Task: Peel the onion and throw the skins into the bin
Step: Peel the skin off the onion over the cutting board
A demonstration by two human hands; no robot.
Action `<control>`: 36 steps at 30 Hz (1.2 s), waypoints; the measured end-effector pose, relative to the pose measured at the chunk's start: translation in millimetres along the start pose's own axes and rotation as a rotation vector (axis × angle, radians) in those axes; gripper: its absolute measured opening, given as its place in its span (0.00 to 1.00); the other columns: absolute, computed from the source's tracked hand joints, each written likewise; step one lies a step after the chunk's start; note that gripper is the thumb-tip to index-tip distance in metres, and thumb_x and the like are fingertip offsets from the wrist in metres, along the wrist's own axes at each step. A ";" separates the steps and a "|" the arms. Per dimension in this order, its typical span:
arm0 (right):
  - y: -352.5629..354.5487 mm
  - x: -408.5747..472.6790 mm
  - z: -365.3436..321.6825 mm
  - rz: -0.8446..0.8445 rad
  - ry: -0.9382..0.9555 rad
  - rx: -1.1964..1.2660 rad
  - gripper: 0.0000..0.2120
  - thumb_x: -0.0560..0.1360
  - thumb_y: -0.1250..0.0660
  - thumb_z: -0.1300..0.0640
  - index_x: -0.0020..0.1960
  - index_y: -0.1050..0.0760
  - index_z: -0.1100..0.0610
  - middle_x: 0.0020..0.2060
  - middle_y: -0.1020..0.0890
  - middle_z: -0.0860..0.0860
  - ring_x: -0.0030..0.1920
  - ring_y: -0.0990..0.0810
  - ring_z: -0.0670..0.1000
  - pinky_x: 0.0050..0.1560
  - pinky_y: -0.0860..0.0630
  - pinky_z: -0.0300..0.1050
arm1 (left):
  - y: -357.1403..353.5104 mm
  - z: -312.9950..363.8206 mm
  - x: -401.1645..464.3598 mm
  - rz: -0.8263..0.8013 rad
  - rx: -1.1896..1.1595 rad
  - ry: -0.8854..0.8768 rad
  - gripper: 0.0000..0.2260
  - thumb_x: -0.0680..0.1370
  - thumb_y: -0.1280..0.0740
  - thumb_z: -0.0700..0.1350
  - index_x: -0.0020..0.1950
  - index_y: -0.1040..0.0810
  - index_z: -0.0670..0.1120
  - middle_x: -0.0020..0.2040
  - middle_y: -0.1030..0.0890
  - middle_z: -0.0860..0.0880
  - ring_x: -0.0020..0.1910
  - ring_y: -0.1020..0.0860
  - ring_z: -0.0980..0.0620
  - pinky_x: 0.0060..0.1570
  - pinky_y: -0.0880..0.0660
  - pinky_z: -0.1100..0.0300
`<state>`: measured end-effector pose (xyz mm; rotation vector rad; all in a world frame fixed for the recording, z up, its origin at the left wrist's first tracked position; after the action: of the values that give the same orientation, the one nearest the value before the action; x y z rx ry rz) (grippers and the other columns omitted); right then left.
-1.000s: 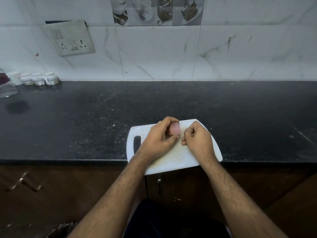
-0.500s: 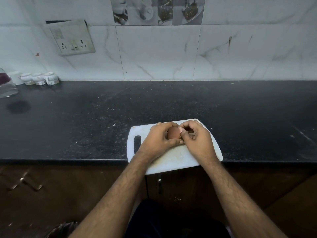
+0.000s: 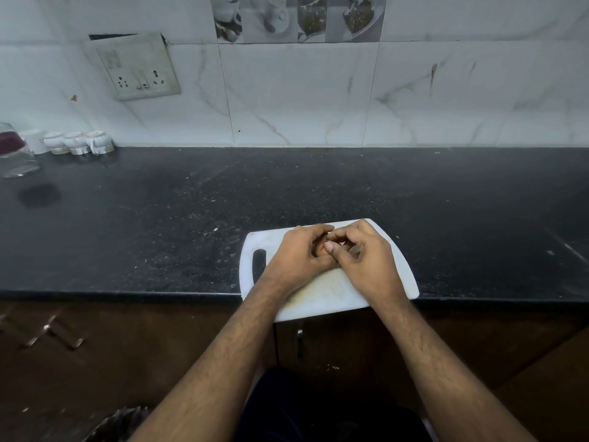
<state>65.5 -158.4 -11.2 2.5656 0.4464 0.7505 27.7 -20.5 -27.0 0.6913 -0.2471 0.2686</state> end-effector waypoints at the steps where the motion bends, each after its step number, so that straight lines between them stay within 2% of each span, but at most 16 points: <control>1: -0.5 -0.8 -2.8 0.007 0.028 -0.035 0.04 0.77 0.27 0.58 0.49 0.18 0.50 0.46 0.22 0.43 0.45 0.21 0.42 0.45 0.27 0.27 | 0.1 -0.3 -0.3 0.012 0.001 0.007 0.20 0.74 0.23 0.49 0.64 0.20 0.48 0.52 0.14 0.53 0.52 0.19 0.54 0.52 0.22 0.60; 3: -0.7 -1.5 -4.1 0.030 0.065 -0.105 0.03 0.79 0.31 0.60 0.49 0.21 0.52 0.46 0.22 0.44 0.45 0.21 0.43 0.45 0.26 0.31 | 0.3 1.1 -1.0 0.030 0.017 0.005 0.17 0.75 0.24 0.49 0.61 0.23 0.48 0.53 0.17 0.53 0.54 0.22 0.54 0.49 0.26 0.63; 6: 1.8 1.2 5.8 0.066 0.018 -0.131 0.05 0.81 0.35 0.61 0.47 0.25 0.54 0.43 0.20 0.45 0.44 0.20 0.46 0.45 0.22 0.42 | 1.5 3.4 -2.1 0.046 0.039 -0.027 0.16 0.74 0.22 0.47 0.57 0.23 0.50 0.52 0.18 0.54 0.53 0.24 0.53 0.47 0.29 0.65; 7: 1.4 2.8 10.0 0.061 -0.017 -0.136 0.06 0.81 0.36 0.60 0.46 0.25 0.53 0.43 0.20 0.46 0.43 0.20 0.47 0.44 0.23 0.43 | 2.8 3.5 -2.3 0.051 0.016 -0.033 0.16 0.74 0.22 0.46 0.58 0.22 0.51 0.53 0.18 0.54 0.53 0.23 0.54 0.48 0.28 0.67; 10: -3.7 6.2 16.6 0.012 -0.093 -0.206 0.08 0.84 0.40 0.57 0.46 0.27 0.52 0.44 0.21 0.47 0.42 0.24 0.43 0.40 0.31 0.33 | 7.8 0.3 -3.7 0.060 -0.130 -0.014 0.18 0.75 0.21 0.43 0.63 0.20 0.50 0.59 0.18 0.52 0.55 0.19 0.58 0.50 0.25 0.71; 11: -5.9 6.8 15.5 -0.010 -0.099 -0.222 0.08 0.84 0.41 0.56 0.47 0.28 0.53 0.45 0.22 0.47 0.42 0.25 0.43 0.39 0.32 0.33 | 9.3 -0.2 -4.2 0.061 -0.160 -0.010 0.19 0.76 0.21 0.43 0.65 0.19 0.49 0.61 0.18 0.52 0.55 0.19 0.57 0.51 0.25 0.71; 15: -13.2 6.0 8.7 -0.099 -0.071 -0.289 0.05 0.83 0.43 0.60 0.49 0.30 0.57 0.47 0.25 0.50 0.45 0.26 0.49 0.43 0.28 0.45 | 9.8 -2.4 -3.9 0.040 -0.145 -0.011 0.18 0.78 0.24 0.44 0.68 0.20 0.51 0.62 0.19 0.54 0.57 0.21 0.60 0.54 0.27 0.73; 19: -14.7 8.7 15.0 -0.147 -0.053 -0.269 0.07 0.84 0.44 0.60 0.48 0.31 0.55 0.44 0.26 0.47 0.42 0.27 0.46 0.38 0.34 0.41 | 4.4 -6.1 -1.5 -0.021 -0.173 -0.006 0.17 0.81 0.27 0.42 0.70 0.21 0.52 0.62 0.17 0.55 0.59 0.20 0.59 0.59 0.25 0.67; 24: -9.4 13.2 23.0 -0.244 -0.119 -0.084 0.08 0.86 0.43 0.54 0.50 0.27 0.51 0.43 0.22 0.44 0.42 0.26 0.40 0.40 0.33 0.35 | 0.9 -11.1 1.8 -0.079 -0.214 -0.003 0.17 0.81 0.29 0.45 0.70 0.22 0.55 0.63 0.17 0.53 0.62 0.19 0.51 0.68 0.22 0.49; 26: -10.3 14.6 28.7 -0.295 -0.179 -0.005 0.09 0.86 0.42 0.53 0.50 0.25 0.51 0.40 0.22 0.43 0.41 0.27 0.42 0.43 0.32 0.38 | -0.3 -13.1 2.6 -0.092 -0.249 0.004 0.17 0.81 0.29 0.45 0.70 0.22 0.55 0.63 0.17 0.52 0.64 0.19 0.49 0.69 0.23 0.45; 29: -12.0 18.5 34.8 -0.337 -0.220 0.047 0.10 0.85 0.42 0.52 0.48 0.25 0.49 0.37 0.23 0.42 0.40 0.28 0.44 0.45 0.31 0.43 | -1.9 -14.4 3.6 -0.102 -0.269 0.022 0.17 0.81 0.29 0.47 0.70 0.22 0.53 0.63 0.17 0.51 0.64 0.19 0.49 0.70 0.24 0.44; 32: -9.4 17.8 31.8 -0.317 -0.157 -0.006 0.10 0.85 0.42 0.54 0.47 0.26 0.50 0.35 0.24 0.42 0.37 0.28 0.42 0.42 0.32 0.39 | -0.1 -14.3 2.2 -0.075 -0.244 0.049 0.18 0.82 0.30 0.50 0.72 0.24 0.52 0.63 0.18 0.53 0.64 0.20 0.52 0.69 0.23 0.48; 36: -7.4 13.3 22.0 -0.208 -0.047 -0.134 0.08 0.85 0.42 0.55 0.48 0.27 0.52 0.38 0.23 0.42 0.40 0.25 0.41 0.41 0.32 0.34 | 2.6 -14.5 0.8 -0.027 -0.226 0.072 0.16 0.83 0.36 0.55 0.70 0.27 0.53 0.60 0.17 0.52 0.61 0.19 0.53 0.64 0.22 0.54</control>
<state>87.3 -153.4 -25.9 2.3629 0.6149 0.6221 29.5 -8.9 -36.0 0.4604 -0.1951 0.2351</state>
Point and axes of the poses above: each hand's wrist, its own x-axis towards the middle knuckle, its own y-axis out of the back of the hand, z = x × y, the point moved 7 cm from there along x, towards the middle knuckle
